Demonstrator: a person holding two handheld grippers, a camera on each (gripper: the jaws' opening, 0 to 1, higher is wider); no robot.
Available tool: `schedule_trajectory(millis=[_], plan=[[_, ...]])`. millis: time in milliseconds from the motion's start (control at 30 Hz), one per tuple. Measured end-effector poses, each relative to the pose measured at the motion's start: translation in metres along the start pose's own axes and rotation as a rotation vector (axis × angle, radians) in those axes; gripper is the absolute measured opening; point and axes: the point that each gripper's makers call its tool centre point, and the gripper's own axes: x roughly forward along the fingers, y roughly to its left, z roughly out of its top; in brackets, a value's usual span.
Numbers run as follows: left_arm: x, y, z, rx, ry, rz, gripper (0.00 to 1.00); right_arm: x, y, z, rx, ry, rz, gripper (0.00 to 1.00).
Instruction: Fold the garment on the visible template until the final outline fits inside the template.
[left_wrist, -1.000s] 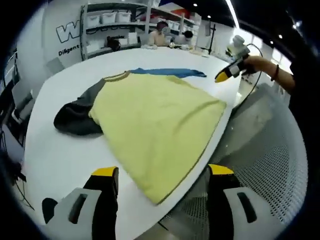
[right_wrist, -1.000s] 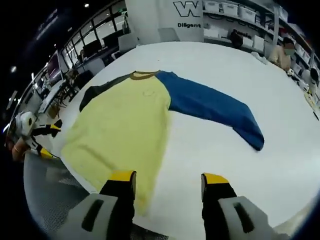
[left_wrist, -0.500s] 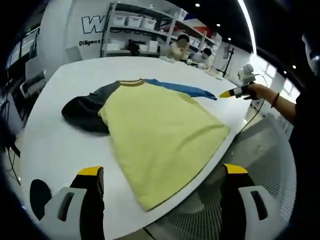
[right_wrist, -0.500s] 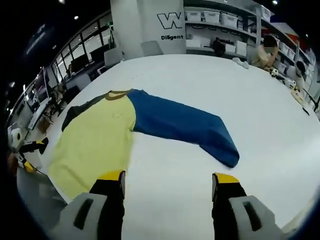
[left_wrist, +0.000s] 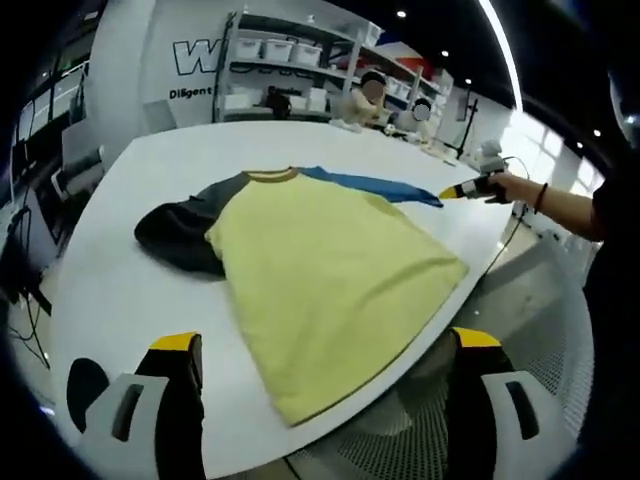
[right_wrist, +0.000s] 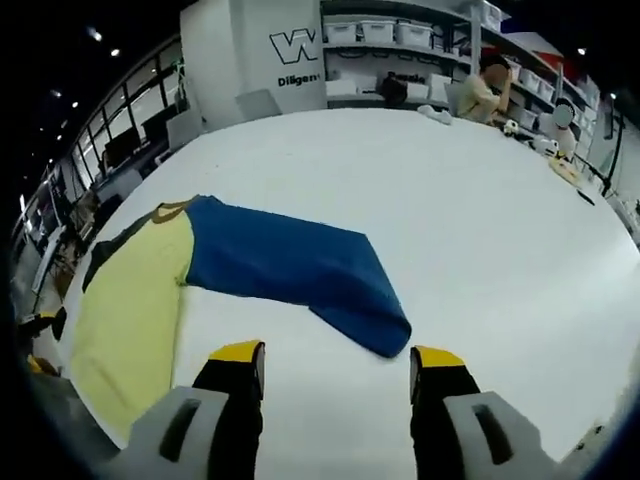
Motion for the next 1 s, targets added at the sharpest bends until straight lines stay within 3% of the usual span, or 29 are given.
schedule_trajectory(millis=[200,367,533,667,800,900,1000], plan=[[-0.002,-0.001,0.001,0.016,0.005,0.009,0.98,0.019,-0.033,-0.003,0.043,0.016,-0.041,0.4],[-0.005,0.001,0.003,0.011,-0.003,0.018,0.97,0.034,-0.059,0.005,0.082,-0.016,-0.063,0.32],[-0.007,0.004,0.005,0.008,-0.004,0.03,0.96,0.042,-0.066,0.012,0.003,-0.03,-0.081,0.29],[-0.009,0.007,0.009,-0.008,-0.021,0.041,0.95,0.05,-0.067,0.009,-0.095,0.003,-0.089,0.27],[-0.011,0.008,0.009,-0.006,-0.018,0.048,0.94,0.056,-0.065,0.01,-0.18,0.001,-0.084,0.16],[-0.011,0.009,0.008,-0.007,-0.014,0.05,0.93,0.057,-0.063,0.011,-0.193,-0.009,-0.079,0.08],[-0.011,0.009,0.008,-0.007,-0.014,0.053,0.91,0.059,-0.058,0.01,-0.219,-0.004,-0.065,0.06]])
